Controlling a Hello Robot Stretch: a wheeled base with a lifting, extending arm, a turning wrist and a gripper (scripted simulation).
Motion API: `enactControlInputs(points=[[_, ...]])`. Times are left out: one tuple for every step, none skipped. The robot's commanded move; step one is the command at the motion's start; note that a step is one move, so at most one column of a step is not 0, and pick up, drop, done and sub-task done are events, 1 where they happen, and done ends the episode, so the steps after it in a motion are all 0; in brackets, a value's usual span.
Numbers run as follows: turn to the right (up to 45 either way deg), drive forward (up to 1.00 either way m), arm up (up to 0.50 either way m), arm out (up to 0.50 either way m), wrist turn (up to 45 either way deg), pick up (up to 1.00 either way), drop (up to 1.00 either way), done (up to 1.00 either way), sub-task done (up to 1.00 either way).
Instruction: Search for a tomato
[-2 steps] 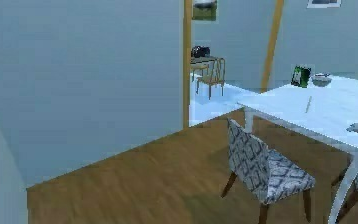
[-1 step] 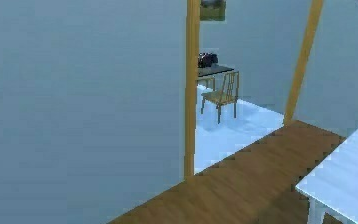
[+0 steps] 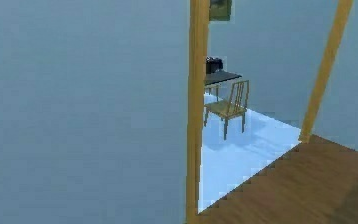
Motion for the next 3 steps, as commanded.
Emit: enactControlInputs(points=[[24.0, 0.00, 0.00, 0.00, 0.0, 0.00, 0.00, 0.00, 0.00], [0.0, 0.45, 0.00, 0.00, 0.0, 0.00, 0.00, 0.00, 0.00], [-3.0, 0.00, 0.00, 0.00, 0.0, 0.00, 0.00, 0.00, 0.00]])
